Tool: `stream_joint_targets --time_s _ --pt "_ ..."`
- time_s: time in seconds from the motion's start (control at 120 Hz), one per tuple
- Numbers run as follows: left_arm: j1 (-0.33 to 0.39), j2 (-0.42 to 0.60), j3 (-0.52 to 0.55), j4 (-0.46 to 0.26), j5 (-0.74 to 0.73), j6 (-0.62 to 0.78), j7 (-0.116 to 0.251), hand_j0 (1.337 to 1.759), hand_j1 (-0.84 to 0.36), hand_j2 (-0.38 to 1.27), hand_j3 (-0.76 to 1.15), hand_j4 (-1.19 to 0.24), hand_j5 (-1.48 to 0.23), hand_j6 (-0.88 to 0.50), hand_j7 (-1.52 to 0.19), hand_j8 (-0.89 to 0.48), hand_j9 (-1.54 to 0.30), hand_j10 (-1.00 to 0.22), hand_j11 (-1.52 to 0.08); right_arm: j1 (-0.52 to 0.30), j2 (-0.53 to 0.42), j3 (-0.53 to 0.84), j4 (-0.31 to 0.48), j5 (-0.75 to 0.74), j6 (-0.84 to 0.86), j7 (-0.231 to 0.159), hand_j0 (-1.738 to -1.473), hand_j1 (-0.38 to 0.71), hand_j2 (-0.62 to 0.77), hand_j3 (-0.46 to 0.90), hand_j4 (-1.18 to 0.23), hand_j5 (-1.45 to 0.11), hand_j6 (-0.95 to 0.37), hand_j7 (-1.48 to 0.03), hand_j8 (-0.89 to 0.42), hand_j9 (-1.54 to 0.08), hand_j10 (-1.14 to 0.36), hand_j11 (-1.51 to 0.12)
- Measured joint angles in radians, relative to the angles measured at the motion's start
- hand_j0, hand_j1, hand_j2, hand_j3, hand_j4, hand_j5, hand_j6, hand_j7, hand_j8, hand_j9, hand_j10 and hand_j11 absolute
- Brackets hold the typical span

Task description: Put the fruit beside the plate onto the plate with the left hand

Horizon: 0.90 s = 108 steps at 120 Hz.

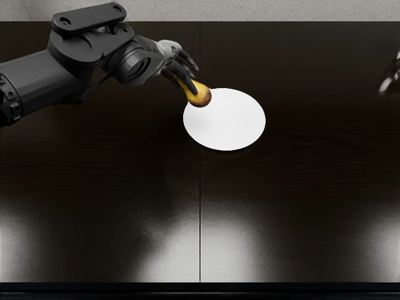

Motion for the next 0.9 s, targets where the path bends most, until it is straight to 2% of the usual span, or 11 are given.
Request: stream_joint_targets --time_s 0.175,0.367,0.417,0.517,0.6,0.825,0.867,0.9 --pt "0.046 0.000 -0.009 0.001 0.003 -0.002 -0.015 1.652 -0.54 0.95 0.00 -0.86 -1.16 -0.74 -1.15 -0.57 -1.16 -0.86 -1.17 0.000 0.000 0.000 0.000 0.000 0.000 0.000 -1.658 -0.35 0.00 0.00 0.00 0.00 0.00 0.00 0.00 0.00 0.00 0.00" --pt "0.055 0.000 -0.071 -0.007 0.006 -0.005 -0.019 1.651 -0.54 0.95 0.00 -0.85 -1.16 -0.79 -1.15 -0.59 -1.16 -0.85 -1.16 0.000 0.000 0.000 0.000 0.000 0.000 0.000 -1.658 -0.35 0.00 0.00 0.00 0.00 0.00 0.00 0.00 0.00 0.00 0.00" --pt "0.053 0.000 -0.084 -0.008 0.026 -0.004 -0.044 1.652 -0.52 0.93 0.00 -0.82 -1.11 -0.77 -1.11 -0.61 -1.11 -0.82 -1.11 0.000 0.000 0.000 0.000 0.000 0.000 0.000 -1.658 -0.35 0.00 0.00 0.00 0.00 0.00 0.00 0.00 0.00 0.00 0.00" --pt "0.050 0.000 -0.104 -0.006 0.073 -0.001 -0.118 1.654 -0.33 0.61 0.00 -0.63 -0.84 -0.59 -0.84 -0.50 -0.84 -0.63 -0.84 0.000 0.000 0.000 0.000 0.000 0.000 0.000 -1.658 -0.35 0.00 0.00 0.00 0.00 0.00 0.00 0.00 0.00 0.00 0.00" --pt "0.048 0.000 -0.116 -0.006 0.088 -0.001 -0.149 1.656 -0.16 0.41 0.00 -0.46 -0.63 -0.43 -0.63 -0.37 -0.63 -0.44 -0.62 0.000 0.000 0.000 0.000 0.000 0.000 0.000 -1.658 -0.35 0.00 0.00 0.00 0.00 0.00 0.00 0.00 0.00 0.00 0.00" --pt "0.036 0.000 -0.124 -0.010 0.102 -0.001 -0.170 1.657 0.10 0.15 0.00 -0.22 -0.30 -0.21 -0.29 -0.19 -0.29 -0.21 -0.29 0.000 0.000 0.000 0.000 0.000 0.000 0.000 -1.658 -0.35 0.00 0.00 0.00 0.00 0.00 0.00 0.00 0.00 0.00 0.00" --pt "0.015 0.000 -0.122 -0.053 0.102 -0.003 -0.169 1.657 0.14 0.12 0.00 -0.18 -0.25 -0.18 -0.25 -0.16 -0.25 -0.18 -0.24 0.000 0.000 0.000 0.000 0.000 0.000 0.000 -1.658 -0.35 0.00 0.00 0.00 0.00 0.00 0.00 0.00 0.00 0.00 0.00" --pt "0.005 0.018 -0.122 -0.126 0.101 -0.004 -0.169 1.658 0.17 0.11 0.00 -0.16 -0.21 -0.15 -0.21 -0.14 -0.21 -0.15 -0.21 0.000 0.000 0.000 0.000 0.000 0.000 0.000 -1.658 -0.35 0.00 0.00 0.00 0.00 0.00 0.00 0.00 0.00 0.00 0.00"
